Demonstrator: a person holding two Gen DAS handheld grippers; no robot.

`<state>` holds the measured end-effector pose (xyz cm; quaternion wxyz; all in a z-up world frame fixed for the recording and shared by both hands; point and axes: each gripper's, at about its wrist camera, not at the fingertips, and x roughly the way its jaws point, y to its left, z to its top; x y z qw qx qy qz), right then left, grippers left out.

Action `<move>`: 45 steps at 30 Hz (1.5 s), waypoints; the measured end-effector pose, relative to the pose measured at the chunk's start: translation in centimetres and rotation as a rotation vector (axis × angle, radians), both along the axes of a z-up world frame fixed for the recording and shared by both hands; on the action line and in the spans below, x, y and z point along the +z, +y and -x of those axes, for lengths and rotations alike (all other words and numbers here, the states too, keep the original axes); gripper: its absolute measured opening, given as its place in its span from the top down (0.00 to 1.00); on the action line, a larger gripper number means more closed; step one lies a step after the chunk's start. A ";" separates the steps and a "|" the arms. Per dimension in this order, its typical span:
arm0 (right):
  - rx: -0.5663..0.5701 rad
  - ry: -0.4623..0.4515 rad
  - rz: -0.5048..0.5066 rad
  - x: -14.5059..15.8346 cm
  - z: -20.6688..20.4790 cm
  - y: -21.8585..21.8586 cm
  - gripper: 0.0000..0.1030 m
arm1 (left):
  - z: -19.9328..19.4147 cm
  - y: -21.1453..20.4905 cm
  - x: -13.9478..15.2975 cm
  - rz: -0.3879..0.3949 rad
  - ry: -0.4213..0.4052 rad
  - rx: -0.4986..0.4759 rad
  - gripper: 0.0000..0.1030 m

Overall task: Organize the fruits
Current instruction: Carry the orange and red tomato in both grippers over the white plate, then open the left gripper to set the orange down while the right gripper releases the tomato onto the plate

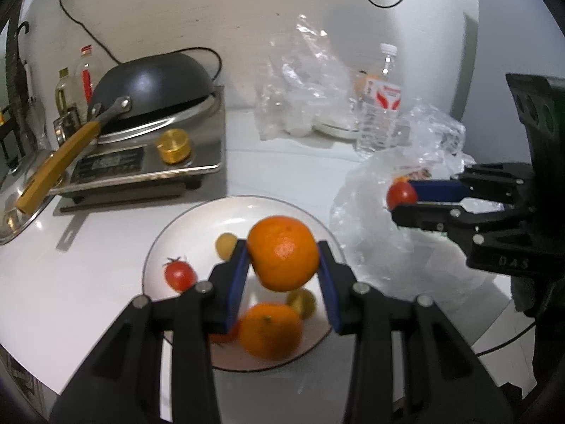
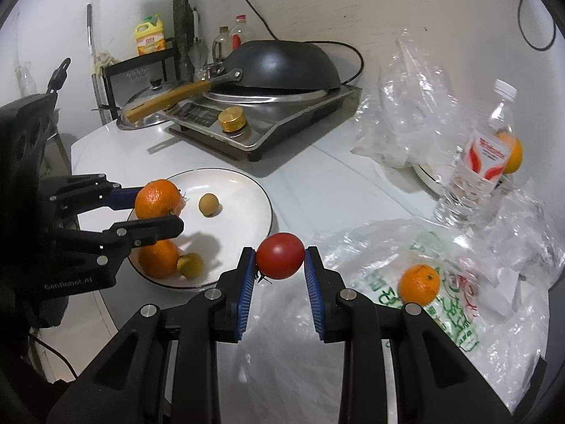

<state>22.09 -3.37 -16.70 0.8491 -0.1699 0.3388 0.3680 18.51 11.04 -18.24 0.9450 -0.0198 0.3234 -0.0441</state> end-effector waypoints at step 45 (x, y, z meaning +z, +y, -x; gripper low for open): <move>0.072 0.053 0.045 -3.2 -3.6 6.9 0.71 | -6.6 5.1 -4.5 -0.010 0.121 0.061 0.61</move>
